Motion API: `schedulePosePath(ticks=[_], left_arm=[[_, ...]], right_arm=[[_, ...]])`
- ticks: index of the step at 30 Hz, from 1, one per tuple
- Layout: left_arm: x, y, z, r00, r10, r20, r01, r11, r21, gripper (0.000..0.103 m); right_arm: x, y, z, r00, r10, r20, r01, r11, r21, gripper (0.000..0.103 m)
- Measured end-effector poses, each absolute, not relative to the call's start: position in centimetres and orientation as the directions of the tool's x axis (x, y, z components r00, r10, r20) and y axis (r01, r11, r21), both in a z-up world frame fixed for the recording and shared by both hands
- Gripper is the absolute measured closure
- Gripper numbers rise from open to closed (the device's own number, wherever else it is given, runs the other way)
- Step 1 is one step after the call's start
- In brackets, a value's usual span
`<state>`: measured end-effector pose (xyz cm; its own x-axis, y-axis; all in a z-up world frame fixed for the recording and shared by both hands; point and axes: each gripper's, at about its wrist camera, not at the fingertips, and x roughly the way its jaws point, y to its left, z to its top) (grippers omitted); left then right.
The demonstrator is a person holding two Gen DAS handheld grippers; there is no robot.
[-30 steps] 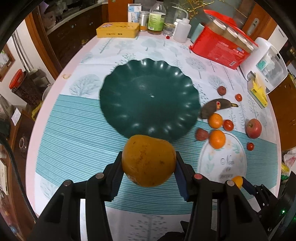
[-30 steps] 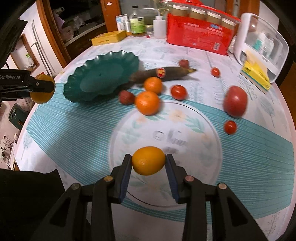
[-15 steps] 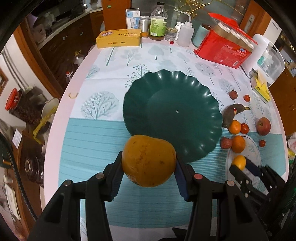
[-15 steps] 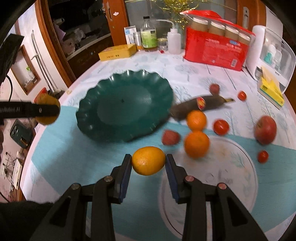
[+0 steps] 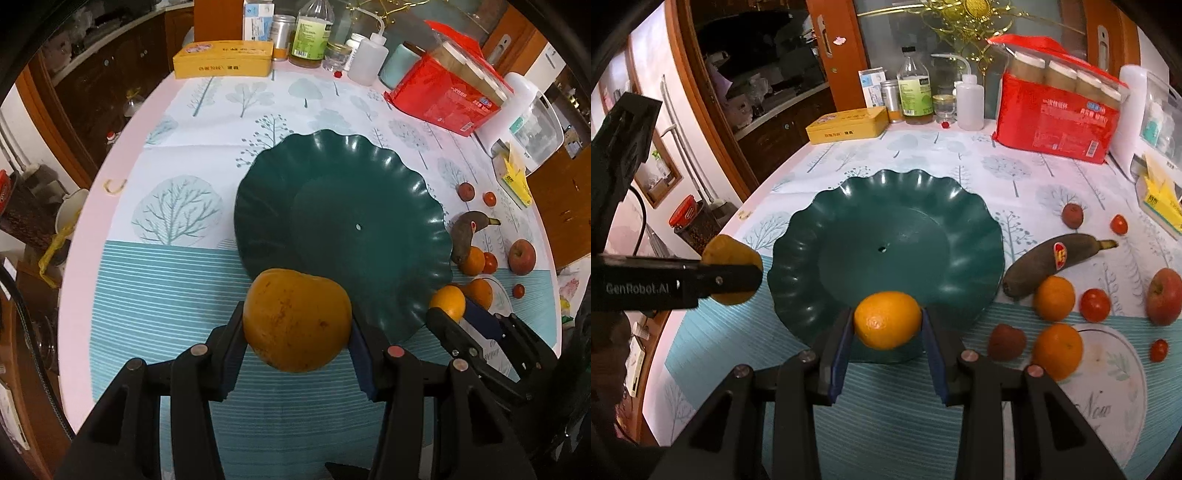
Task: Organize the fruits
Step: 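Carry both fruits onto the green plate and open both tools, then lift both tools off the plate toward the remaining fruits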
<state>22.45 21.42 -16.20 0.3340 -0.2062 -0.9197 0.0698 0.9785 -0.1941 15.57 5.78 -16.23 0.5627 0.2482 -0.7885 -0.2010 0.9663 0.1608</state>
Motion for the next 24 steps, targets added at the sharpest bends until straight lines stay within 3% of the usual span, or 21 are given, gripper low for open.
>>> schedulePosePath(ticks=[10,13,17,24], left_arm=[[23.4,20.5,-17.7,0.318,-0.213,-0.924,0.082,0.977,-0.197,0.053],[23.5,20.5,-17.6,0.329,-0.222,-0.918,0.086,0.975,-0.205,0.049],[23.1,20.3,-16.6,0.384,-0.21,-0.899,0.107,0.977,-0.182,0.029],[22.7,20.2,-16.0,0.388,-0.214,-0.897,0.111,0.976,-0.185,0.029]], right_arm=[[16.5,5.3,-17.6,0.54,0.24,-0.807,-0.155,0.97,0.185,0.065],[16.7,5.3,-17.7,0.533,0.241,-0.811,-0.154,0.97,0.187,0.064],[16.8,5.1,-17.6,0.541,0.253,-0.802,-0.16,0.967,0.197,0.052],[16.4,4.7,-17.2,0.554,0.258,-0.792,-0.146,0.966,0.213,0.047]])
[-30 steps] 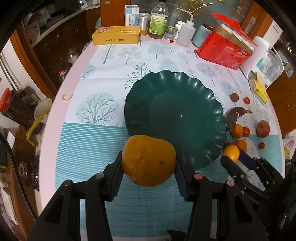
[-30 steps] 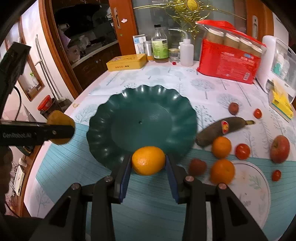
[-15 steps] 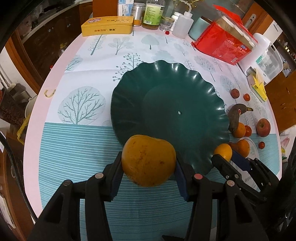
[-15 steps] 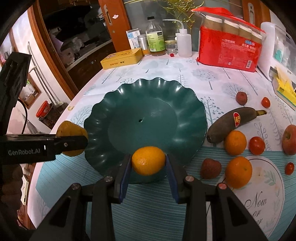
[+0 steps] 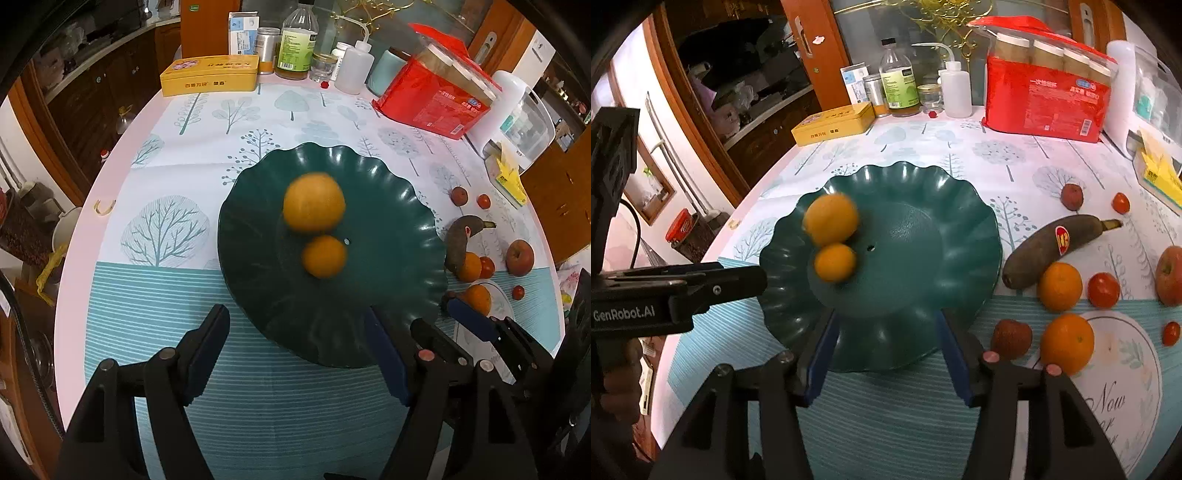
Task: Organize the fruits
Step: 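Lift both tools off the plate toward the remaining fruits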
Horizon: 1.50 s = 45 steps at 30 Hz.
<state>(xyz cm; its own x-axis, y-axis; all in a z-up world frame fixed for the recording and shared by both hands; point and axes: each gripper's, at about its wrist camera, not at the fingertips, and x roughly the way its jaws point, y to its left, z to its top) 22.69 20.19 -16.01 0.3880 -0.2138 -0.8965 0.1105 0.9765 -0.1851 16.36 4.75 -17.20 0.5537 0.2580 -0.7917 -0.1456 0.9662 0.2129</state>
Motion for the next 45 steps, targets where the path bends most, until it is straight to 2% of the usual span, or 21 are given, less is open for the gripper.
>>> schedulePosePath(ticks=[14,29,45], left_arm=[[18.0,17.8,-13.8,0.429,-0.22,-0.876,0.157,0.973,-0.168,0.029],[13.7,12.5,-13.8,0.398,-0.25,-0.883,0.23,0.959,-0.168,0.029],[13.4,5.9,-13.8,0.369,-0.257,-0.893,0.175,0.963,-0.205,0.029]], right_arm=[[12.1,2.3,-16.1,0.568,0.249,-0.785,-0.06,0.963,0.262,0.047],[5.4,-4.3,-17.5,0.531,0.149,-0.834,0.091,0.969,0.23,0.047],[3.9,-12.4,-16.4,0.5,0.092,-0.861,0.117,0.978,0.172,0.047]])
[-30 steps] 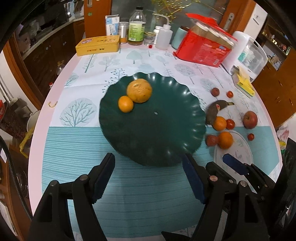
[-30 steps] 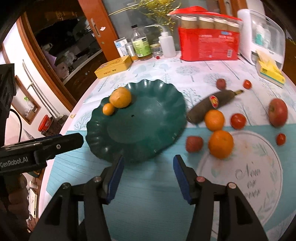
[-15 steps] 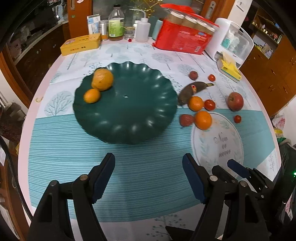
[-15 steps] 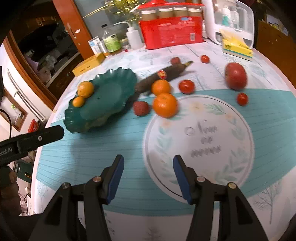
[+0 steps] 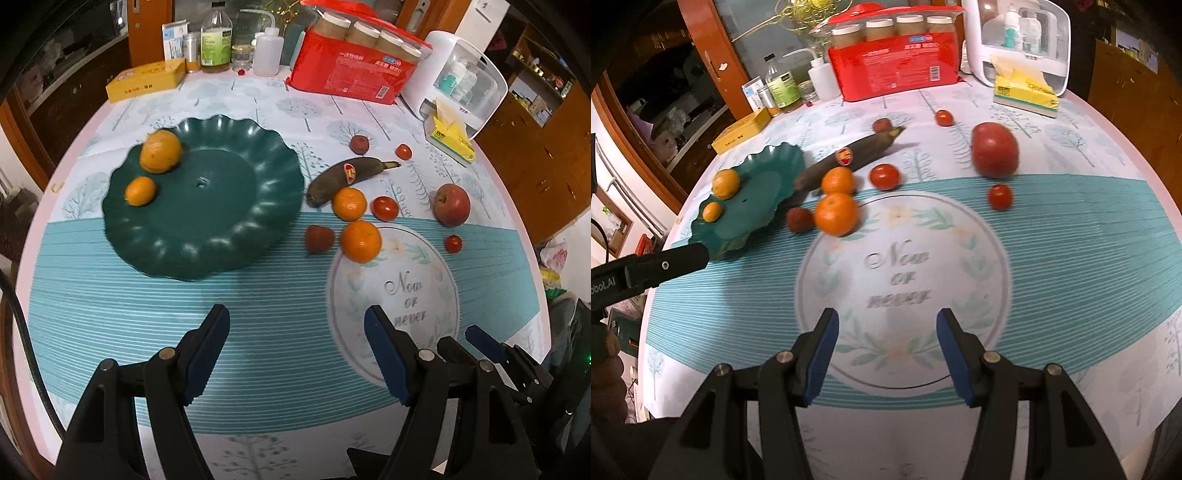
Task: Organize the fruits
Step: 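Lift both tools off the plate toward the remaining fruits, then grasp an orange with the left tool while the right tool grasps a cherry tomato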
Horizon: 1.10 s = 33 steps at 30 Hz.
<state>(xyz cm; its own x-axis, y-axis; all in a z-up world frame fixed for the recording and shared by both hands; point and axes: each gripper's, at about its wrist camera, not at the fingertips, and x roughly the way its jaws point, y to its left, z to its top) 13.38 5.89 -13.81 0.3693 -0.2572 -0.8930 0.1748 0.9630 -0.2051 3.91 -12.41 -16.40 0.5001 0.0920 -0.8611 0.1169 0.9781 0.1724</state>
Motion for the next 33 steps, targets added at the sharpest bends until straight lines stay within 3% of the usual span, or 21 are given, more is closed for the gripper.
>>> schedulePosePath(ticks=[17,33], left_arm=[[15.9,0.0,-15.6,0.36,-0.181,-0.915,0.019,0.982,-0.186,0.029],[18.9,-3.6,-18.7,0.308,-0.128,-0.943,-0.065,0.986,-0.156,0.029]], right_arm=[[7.7,-21.2,-17.4,0.473,0.111,-0.874,0.042,0.988,0.148,0.047],[11.7,-23.5,-19.4,0.488,0.144,-0.861,-0.116,0.988,0.1,0.047]])
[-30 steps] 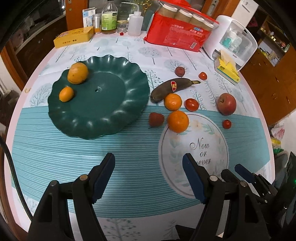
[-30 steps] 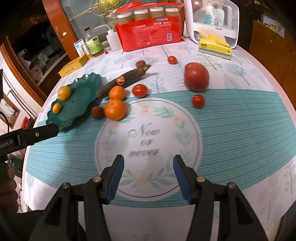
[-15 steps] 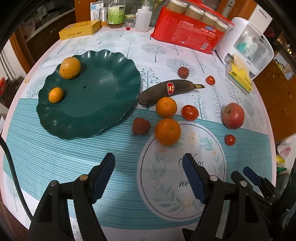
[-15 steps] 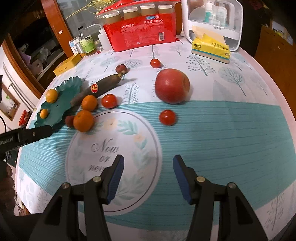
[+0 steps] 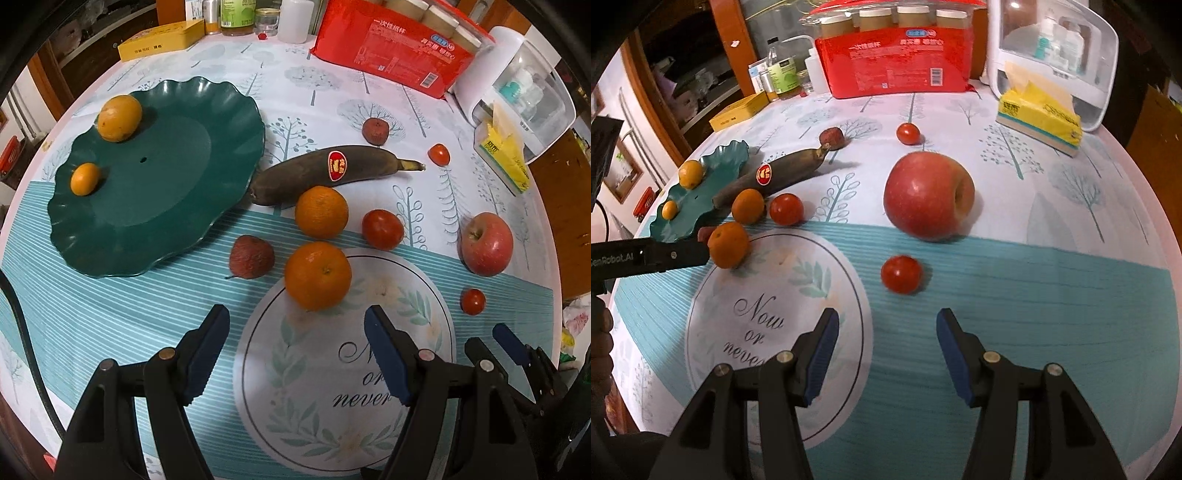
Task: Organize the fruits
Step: 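Grasp an orange with the left tool while the right tool grasps a cherry tomato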
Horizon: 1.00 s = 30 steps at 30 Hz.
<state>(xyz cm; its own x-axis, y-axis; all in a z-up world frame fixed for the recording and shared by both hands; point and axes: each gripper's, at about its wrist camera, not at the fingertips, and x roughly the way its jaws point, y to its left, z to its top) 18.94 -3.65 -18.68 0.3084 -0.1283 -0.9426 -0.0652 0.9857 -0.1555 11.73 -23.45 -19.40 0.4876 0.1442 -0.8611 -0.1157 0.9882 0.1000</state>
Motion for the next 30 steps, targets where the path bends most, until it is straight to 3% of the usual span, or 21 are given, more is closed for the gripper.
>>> schedulePosePath(ticks=[11,17,30], left_arm=[[20.8,-5.2,-20.3,0.286,-0.1,-0.953,-0.086,0.988,-0.129,0.029],[21.5,-5.5,-21.2,0.28,-0.099,-0.955,-0.099,0.986,-0.132,0.029],[22.1,-5.9,-21.9,0.298,-0.098,-0.949,-0.086,0.988,-0.129,0.059]], right_arm=[[13.0,-23.2,-20.1,0.563,0.161,-0.811,-0.207,0.977,0.051,0.048],[13.4,-23.6,-20.9,0.553,0.167,-0.816,-0.202,0.977,0.063,0.055],[13.7,-23.9,-21.7,0.537,0.209,-0.817,-0.208,0.972,0.111,0.071]])
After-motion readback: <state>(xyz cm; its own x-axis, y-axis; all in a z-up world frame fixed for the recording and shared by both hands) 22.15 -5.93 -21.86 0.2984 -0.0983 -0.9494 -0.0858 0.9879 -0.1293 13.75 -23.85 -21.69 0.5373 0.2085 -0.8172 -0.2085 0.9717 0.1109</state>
